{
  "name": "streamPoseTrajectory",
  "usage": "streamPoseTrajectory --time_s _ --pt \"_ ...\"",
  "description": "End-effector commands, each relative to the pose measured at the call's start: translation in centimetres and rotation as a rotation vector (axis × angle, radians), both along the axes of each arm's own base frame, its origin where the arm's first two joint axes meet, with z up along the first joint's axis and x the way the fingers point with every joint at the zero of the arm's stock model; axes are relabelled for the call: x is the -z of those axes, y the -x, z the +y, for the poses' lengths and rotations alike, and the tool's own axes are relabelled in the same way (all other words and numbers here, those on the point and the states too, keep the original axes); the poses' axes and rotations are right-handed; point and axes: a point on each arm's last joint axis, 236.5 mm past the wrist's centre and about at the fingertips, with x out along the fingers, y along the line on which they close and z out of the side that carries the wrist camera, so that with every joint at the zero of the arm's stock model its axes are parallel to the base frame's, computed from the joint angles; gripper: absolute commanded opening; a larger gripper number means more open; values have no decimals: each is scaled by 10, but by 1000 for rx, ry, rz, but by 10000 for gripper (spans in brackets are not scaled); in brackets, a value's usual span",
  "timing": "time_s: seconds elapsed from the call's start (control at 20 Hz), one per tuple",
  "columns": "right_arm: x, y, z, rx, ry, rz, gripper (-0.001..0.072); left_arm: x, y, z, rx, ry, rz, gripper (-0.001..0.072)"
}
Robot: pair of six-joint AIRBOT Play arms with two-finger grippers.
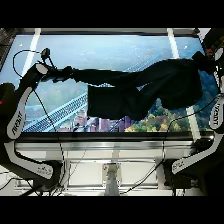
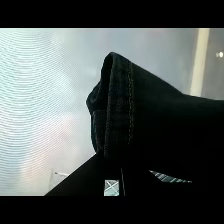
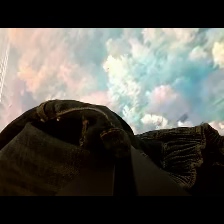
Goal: Fold the clothes and pants, and hang the long-sleeved shirts on hangers.
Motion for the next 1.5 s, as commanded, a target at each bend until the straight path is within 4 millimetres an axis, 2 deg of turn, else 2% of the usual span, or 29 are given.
streamPoseTrajectory --time_s 0.0,0.15,0.35,0.5,0.6,0.65,0.7,0.75,0.9,1.0,1.15,1.3,1.4,1.45 --pt "-7 -2 1 2 -7 -15 40 -22 13 -18 132 -69 -36 17" --pt "-27 -5 0 -5 6 -36 39 -92 24 -48 246 -123 -199 17" --pt "-61 -5 -1 -114 101 -31 39 -196 59 -79 329 -172 -423 17" --pt "-67 -1 0 -167 137 -8 38 -258 91 -84 353 -248 -560 16" --pt "-64 1 1 -184 145 12 39 -287 109 -76 304 -266 -604 16" --pt "-64 2 1 -188 147 15 39 -294 116 -70 273 -273 -603 16" --pt "-64 2 1 -195 152 17 39 -294 123 -63 241 -262 -568 16" --pt "-64 2 1 -197 151 16 38 -283 131 -61 230 -247 -504 16" --pt "-64 1 2 -206 156 18 39 -223 141 -50 236 -287 -262 17" --pt "-62 3 3 -214 155 28 39 -184 128 -47 250 -330 -164 17" --pt "-57 7 10 -233 126 51 39 -128 94 -51 250 -342 -88 18" --pt "-52 2 24 -218 40 23 39 -79 37 -50 173 -313 -129 18" --pt "-47 -9 25 -46 -99 -41 41 -62 -11 -44 51 -241 -236 20" --pt "-45 -15 23 90 -192 -88 43 -63 -34 -40 -17 -195 -314 20"
